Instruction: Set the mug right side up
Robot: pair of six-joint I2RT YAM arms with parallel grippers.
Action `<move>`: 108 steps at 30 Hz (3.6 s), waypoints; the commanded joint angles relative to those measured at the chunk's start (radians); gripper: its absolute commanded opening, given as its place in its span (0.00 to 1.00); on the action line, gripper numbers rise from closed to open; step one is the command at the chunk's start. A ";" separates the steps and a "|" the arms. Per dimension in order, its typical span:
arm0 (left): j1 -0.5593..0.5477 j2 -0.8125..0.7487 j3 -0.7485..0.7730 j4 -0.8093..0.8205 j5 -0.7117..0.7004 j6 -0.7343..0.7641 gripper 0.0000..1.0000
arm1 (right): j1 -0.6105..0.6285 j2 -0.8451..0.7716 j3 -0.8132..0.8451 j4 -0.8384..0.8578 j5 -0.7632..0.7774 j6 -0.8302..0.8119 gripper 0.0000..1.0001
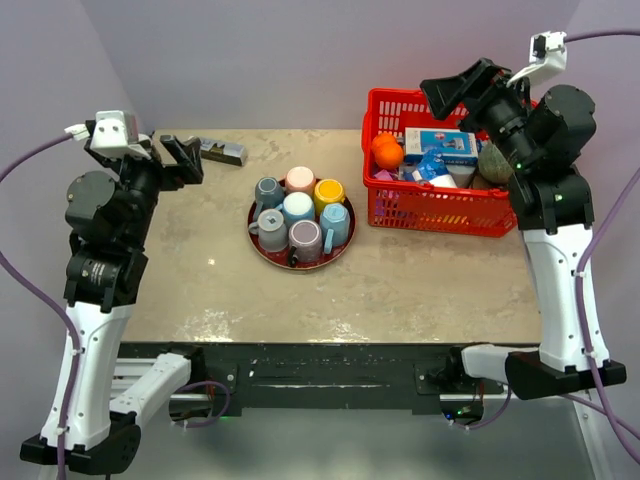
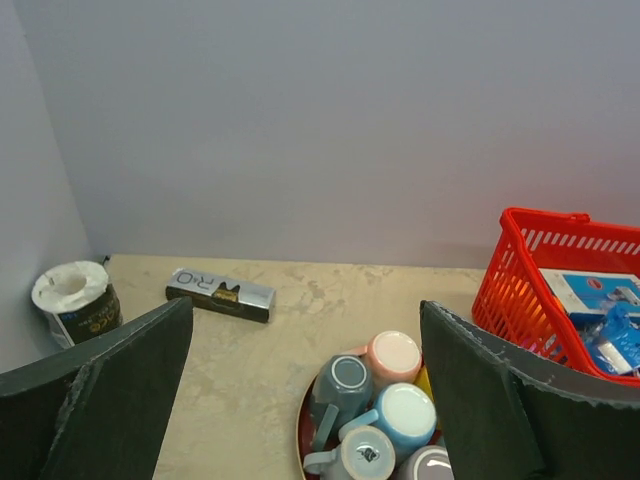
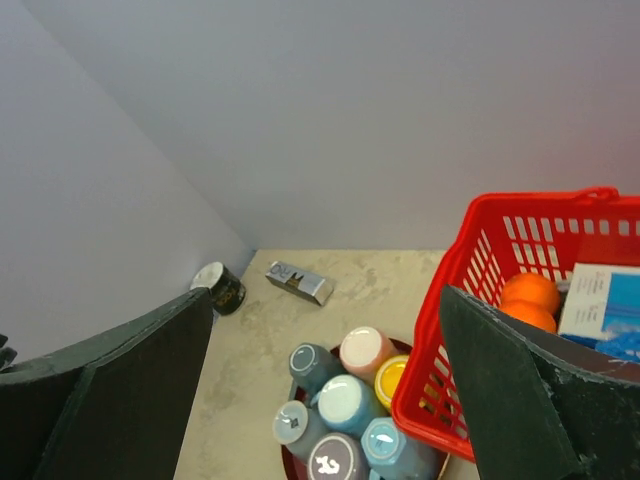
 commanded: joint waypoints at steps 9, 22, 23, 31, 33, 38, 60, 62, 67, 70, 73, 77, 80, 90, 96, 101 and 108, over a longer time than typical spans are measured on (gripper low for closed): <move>-0.002 0.030 -0.273 0.042 0.195 -0.166 0.99 | 0.033 -0.016 -0.124 -0.045 0.139 0.112 0.99; 0.001 -0.054 -0.505 0.060 -0.015 -0.301 0.99 | 0.690 0.171 -0.214 -0.132 0.662 0.063 0.99; 0.001 -0.060 -0.508 0.053 -0.015 -0.301 0.99 | 0.768 0.194 -0.198 -0.149 0.703 0.064 0.99; 0.001 -0.140 -0.526 -0.004 -0.056 -0.287 0.99 | 1.012 0.391 -0.209 -0.253 1.021 0.367 0.95; 0.001 -0.157 -0.520 -0.018 -0.031 -0.273 0.99 | 1.012 0.469 -0.168 -0.332 1.046 0.519 0.94; 0.001 -0.178 -0.494 -0.096 -0.053 -0.322 0.99 | 1.011 0.602 -0.048 -0.524 1.119 0.739 0.89; -0.001 -0.278 -0.396 -0.366 -0.340 -0.371 0.99 | 0.911 0.883 0.063 -0.568 0.995 0.955 0.58; -0.001 -0.278 -0.395 -0.372 -0.342 -0.368 0.99 | 0.911 0.894 0.064 -0.564 0.998 0.965 0.58; -0.001 -0.280 -0.396 -0.392 -0.345 -0.364 0.99 | 0.911 0.932 0.080 -0.568 1.015 0.988 0.55; 0.001 -0.281 -0.396 -0.397 -0.346 -0.356 0.99 | 0.911 0.946 0.087 -0.573 1.015 1.000 0.48; 0.001 -0.284 -0.396 -0.403 -0.348 -0.353 0.99 | 0.911 0.951 0.087 -0.571 1.024 1.005 0.35; 0.001 -0.292 -0.393 -0.413 -0.348 -0.353 0.99 | 0.913 0.949 0.087 -0.584 1.038 1.018 0.24; -0.001 -0.303 -0.395 -0.421 -0.346 -0.354 0.99 | 0.913 0.945 0.084 -0.582 1.041 1.009 0.08; 0.001 -0.340 -0.408 -0.426 -0.293 -0.367 0.99 | 0.922 0.845 0.040 -0.495 1.058 0.922 0.00; 0.001 -0.338 -0.427 -0.417 -0.221 -0.388 0.99 | 0.926 0.724 -0.023 -0.438 1.046 0.851 0.00; -0.001 -0.343 -0.439 -0.392 -0.173 -0.396 0.99 | 0.926 0.615 -0.077 -0.410 1.015 0.821 0.00; -0.001 -0.341 -0.438 -0.334 -0.031 -0.416 0.99 | 0.926 0.413 -0.188 -0.236 0.887 0.654 0.00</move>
